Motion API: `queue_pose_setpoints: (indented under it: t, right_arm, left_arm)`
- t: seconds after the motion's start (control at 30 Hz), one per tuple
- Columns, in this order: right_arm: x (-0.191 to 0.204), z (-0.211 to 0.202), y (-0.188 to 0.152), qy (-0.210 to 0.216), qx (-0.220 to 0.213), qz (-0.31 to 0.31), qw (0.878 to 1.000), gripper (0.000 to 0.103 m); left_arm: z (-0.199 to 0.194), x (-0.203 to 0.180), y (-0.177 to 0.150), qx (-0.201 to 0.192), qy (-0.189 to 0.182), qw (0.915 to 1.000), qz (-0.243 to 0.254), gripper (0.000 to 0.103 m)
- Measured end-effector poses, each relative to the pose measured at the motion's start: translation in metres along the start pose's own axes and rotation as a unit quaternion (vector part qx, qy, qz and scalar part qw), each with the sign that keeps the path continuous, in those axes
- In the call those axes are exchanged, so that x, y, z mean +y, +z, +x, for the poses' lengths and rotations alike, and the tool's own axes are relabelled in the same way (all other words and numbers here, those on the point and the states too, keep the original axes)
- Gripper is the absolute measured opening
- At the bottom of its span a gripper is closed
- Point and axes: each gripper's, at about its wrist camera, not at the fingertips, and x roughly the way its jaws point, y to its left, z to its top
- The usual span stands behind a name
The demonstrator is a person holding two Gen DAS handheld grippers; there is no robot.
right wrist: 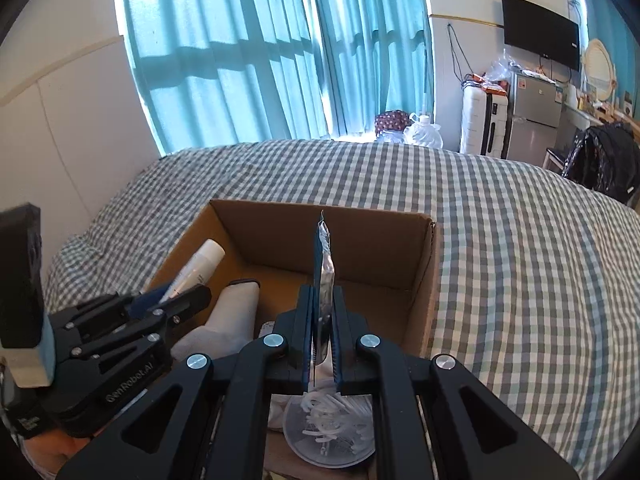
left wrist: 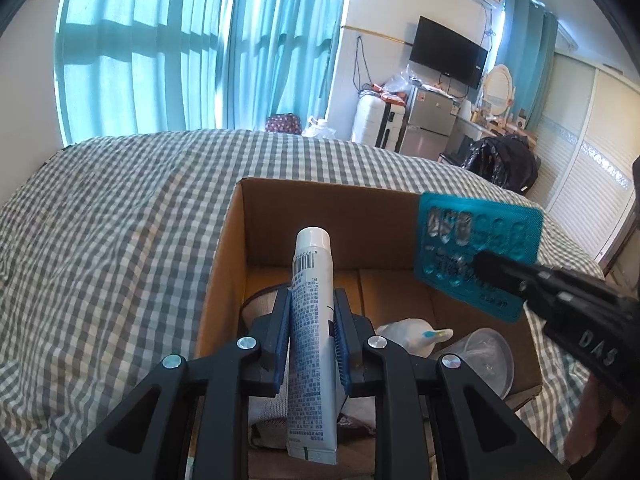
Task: Organize objects
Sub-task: 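Carry the tube and pill organizer over the box and release both inside, then grasp the pale green clip with the right gripper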
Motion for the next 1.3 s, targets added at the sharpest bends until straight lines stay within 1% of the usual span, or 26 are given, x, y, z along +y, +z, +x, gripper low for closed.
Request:
queue_pose_setpoints:
  t: [0.07, 0.13, 0.17, 0.2, 0.23, 0.27, 0.33, 0.37, 0.4, 0.47, 0.53, 0.6, 0.67, 0.77, 0.93, 1.07, 1.17, 1.3]
  right_arm:
    - [0.001, -0.01, 0.001, 0.001, -0.01, 0.001, 1.0, 0.008]
    - [0.001, -0.021, 0.003, -0.001, -0.021, 0.005, 1.0, 0.021]
    - [0.003, -0.026, 0.006, -0.002, -0.025, 0.008, 1.0, 0.041]
    - [0.004, -0.032, 0.008, -0.002, -0.029, 0.012, 1.0, 0.06]
    - [0.004, -0.04, 0.01, -0.003, -0.036, 0.015, 0.999, 0.064]
    - [0.005, -0.05, 0.011, -0.004, -0.043, 0.016, 0.999, 0.064]
    - [0.009, -0.068, 0.013, -0.007, -0.052, 0.012, 0.999, 0.064]
    - [0.013, -0.077, 0.014, -0.01, -0.056, 0.009, 0.998, 0.065]
    - [0.016, -0.09, 0.015, -0.014, -0.063, 0.004, 0.998, 0.068]
    - [0.018, -0.11, 0.014, -0.021, -0.072, -0.002, 0.997, 0.074]
    - [0.022, -0.132, 0.013, -0.032, -0.081, -0.011, 0.996, 0.078]
    - [0.024, -0.155, 0.01, -0.039, -0.091, -0.015, 0.995, 0.086]
    - [0.024, -0.173, 0.006, -0.042, -0.098, -0.015, 0.994, 0.091]
    - [0.028, -0.198, -0.003, -0.048, -0.108, -0.018, 0.993, 0.093]
    - [0.033, -0.225, -0.024, -0.053, -0.113, -0.028, 0.992, 0.094]
    - [0.034, -0.227, -0.049, -0.053, -0.105, -0.041, 0.992, 0.094]
    - [0.039, -0.208, -0.07, -0.052, -0.083, -0.047, 0.994, 0.094]
    - [0.042, -0.171, -0.095, -0.039, -0.046, -0.042, 0.997, 0.094]
  left_arm:
    - [-0.004, -0.001, -0.001, -0.001, 0.004, 1.0, 0.003, 0.021]
    - [-0.012, -0.001, -0.001, -0.006, 0.004, 1.0, 0.005, 0.026]
    - [-0.018, -0.003, -0.001, -0.01, 0.005, 0.9999, 0.006, 0.035]
    - [-0.023, -0.005, 0.0, -0.014, 0.007, 0.9999, 0.007, 0.05]
    - [-0.031, -0.006, 0.003, -0.02, 0.011, 0.9997, 0.007, 0.057]
    - [-0.039, -0.006, 0.004, -0.028, 0.015, 0.9995, 0.005, 0.063]
    - [-0.054, -0.008, 0.007, -0.037, 0.018, 0.9992, 0.004, 0.065]
    - [-0.062, -0.009, 0.008, -0.04, 0.022, 0.999, 0.003, 0.071]
    - [-0.07, -0.01, 0.008, -0.045, 0.029, 0.9985, 0.003, 0.082]
    - [-0.087, -0.01, 0.007, -0.06, 0.049, 0.997, -0.001, 0.094]
    - [-0.107, -0.008, 0.006, -0.072, 0.053, 0.9959, -0.007, 0.095]
    - [-0.12, -0.007, 0.006, -0.075, 0.06, 0.9953, -0.011, 0.1]
    - [-0.138, -0.004, 0.004, -0.086, 0.071, 0.9936, -0.017, 0.103]
    - [-0.16, 0.0, 0.003, -0.097, 0.077, 0.9922, -0.02, 0.103]
    - [-0.191, 0.005, -0.014, -0.105, 0.097, 0.9896, -0.013, 0.103]
    - [-0.196, 0.011, -0.033, -0.096, 0.104, 0.9898, -0.01, 0.103]
    - [-0.191, 0.019, -0.052, -0.087, 0.109, 0.9902, -0.011, 0.103]
    - [-0.176, 0.027, -0.079, -0.073, 0.129, 0.9888, -0.014, 0.103]
